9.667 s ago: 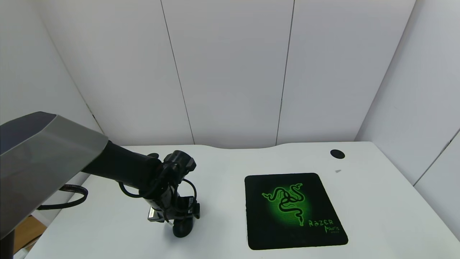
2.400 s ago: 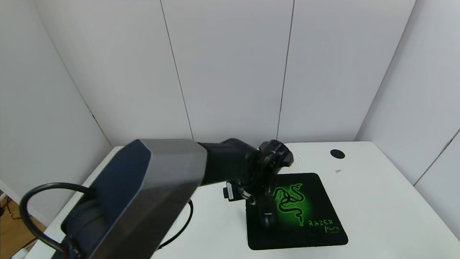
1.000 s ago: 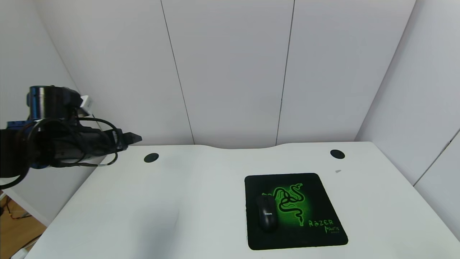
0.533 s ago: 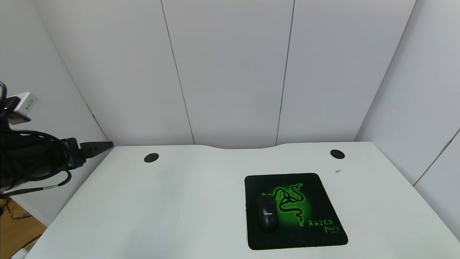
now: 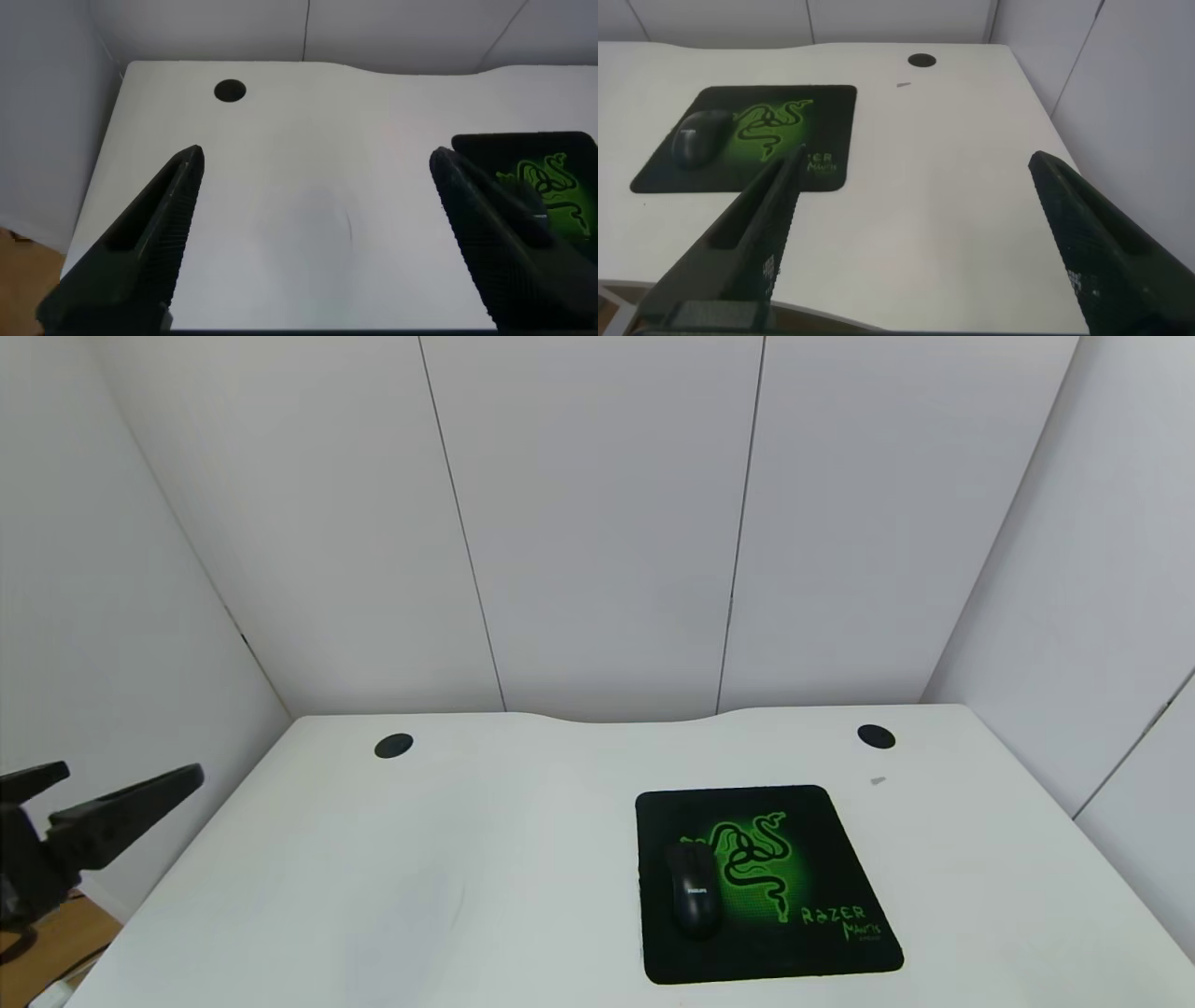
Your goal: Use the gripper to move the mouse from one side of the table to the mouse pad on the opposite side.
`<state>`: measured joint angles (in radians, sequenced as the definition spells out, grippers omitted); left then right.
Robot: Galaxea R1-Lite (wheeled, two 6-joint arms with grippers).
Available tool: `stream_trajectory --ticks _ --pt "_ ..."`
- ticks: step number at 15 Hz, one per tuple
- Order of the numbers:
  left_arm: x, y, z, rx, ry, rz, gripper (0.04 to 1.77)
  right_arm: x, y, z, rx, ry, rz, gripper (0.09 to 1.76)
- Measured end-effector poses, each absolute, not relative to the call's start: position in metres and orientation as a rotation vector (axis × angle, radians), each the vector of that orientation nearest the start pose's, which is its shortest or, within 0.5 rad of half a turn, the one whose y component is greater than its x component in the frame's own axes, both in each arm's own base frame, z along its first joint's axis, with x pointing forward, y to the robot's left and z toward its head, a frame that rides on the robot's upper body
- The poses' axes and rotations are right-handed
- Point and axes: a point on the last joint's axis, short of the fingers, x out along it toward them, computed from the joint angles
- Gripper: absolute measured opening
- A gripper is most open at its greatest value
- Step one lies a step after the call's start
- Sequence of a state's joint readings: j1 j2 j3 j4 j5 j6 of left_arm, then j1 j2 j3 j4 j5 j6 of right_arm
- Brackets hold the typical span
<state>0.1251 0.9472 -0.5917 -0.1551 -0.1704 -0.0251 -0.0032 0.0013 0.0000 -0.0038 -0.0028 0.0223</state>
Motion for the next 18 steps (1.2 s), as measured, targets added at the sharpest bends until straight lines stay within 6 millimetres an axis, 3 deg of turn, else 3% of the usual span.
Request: stream_trajectory --ticks 11,18 --pt "0.001 -0.007 0.223 0.000 -0.056 -0.215 1.72 -0.023 0.000 0.076 0.021 -0.003 -0.006 1.71" --pt "-0.047 -0.006 0.207 0.025 -0.223 -0.228 1.72 -0.023 0.000 0.076 0.022 -0.003 -0.006 1.71"
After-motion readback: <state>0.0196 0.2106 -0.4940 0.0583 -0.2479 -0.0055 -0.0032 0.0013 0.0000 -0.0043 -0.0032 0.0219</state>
